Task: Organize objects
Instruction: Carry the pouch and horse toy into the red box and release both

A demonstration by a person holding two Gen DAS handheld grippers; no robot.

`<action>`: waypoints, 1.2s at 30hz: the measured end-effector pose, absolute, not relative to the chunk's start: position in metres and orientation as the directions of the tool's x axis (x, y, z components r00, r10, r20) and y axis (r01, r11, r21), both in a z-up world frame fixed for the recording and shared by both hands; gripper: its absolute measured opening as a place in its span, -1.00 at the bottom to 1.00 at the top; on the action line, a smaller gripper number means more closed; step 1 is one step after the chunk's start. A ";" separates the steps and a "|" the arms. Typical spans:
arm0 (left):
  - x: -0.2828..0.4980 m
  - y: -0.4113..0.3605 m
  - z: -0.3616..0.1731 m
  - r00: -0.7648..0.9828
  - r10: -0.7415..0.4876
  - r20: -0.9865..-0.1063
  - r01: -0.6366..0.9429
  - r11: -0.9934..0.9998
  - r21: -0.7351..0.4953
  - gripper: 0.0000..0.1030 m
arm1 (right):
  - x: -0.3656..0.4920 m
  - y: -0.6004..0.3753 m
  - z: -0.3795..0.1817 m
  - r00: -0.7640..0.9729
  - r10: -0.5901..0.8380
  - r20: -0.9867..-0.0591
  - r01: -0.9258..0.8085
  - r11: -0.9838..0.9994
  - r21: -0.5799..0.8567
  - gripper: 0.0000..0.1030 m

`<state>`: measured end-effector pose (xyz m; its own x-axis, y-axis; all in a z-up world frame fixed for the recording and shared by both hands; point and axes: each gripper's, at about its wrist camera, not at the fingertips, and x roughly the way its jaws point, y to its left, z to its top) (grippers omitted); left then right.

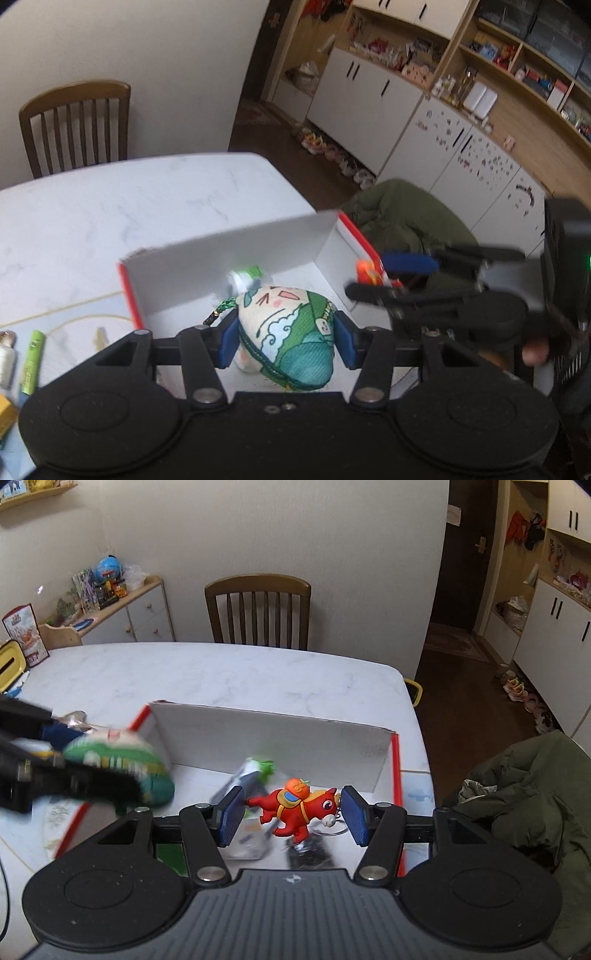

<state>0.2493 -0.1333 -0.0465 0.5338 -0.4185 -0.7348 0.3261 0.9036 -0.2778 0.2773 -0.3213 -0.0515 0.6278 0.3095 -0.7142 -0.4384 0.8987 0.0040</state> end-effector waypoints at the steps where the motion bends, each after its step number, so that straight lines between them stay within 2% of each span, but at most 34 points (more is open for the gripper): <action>1: 0.251 -0.139 -0.051 0.526 -0.414 -0.743 0.326 0.905 -0.273 -0.01 | 0.283 -0.322 -0.054 0.624 0.307 -0.719 -0.445 0.895 -0.004 0.09; 15: 0.277 -0.193 -0.115 0.422 -0.336 -0.842 0.307 0.927 -0.216 -0.01 | 0.334 -0.300 -0.100 0.522 0.299 -0.799 -0.534 0.845 -0.033 0.09; 26: 0.302 -0.205 -0.142 0.345 -0.292 -0.892 0.280 0.939 -0.199 0.00 | 0.353 -0.289 -0.124 0.433 0.251 -0.866 -0.545 0.838 -0.029 0.09; 36: 0.305 -0.203 -0.159 0.288 -0.272 -0.918 0.262 0.945 -0.198 0.03 | 0.354 -0.292 -0.133 0.398 0.251 -0.882 -0.538 0.843 -0.002 0.07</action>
<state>0.3053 -0.2033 -0.1586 0.2881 -0.2722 -0.9181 0.2620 0.9446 -0.1979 0.3545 -0.2918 -0.1332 0.3977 0.2513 -0.8824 -0.5382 0.8428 -0.0025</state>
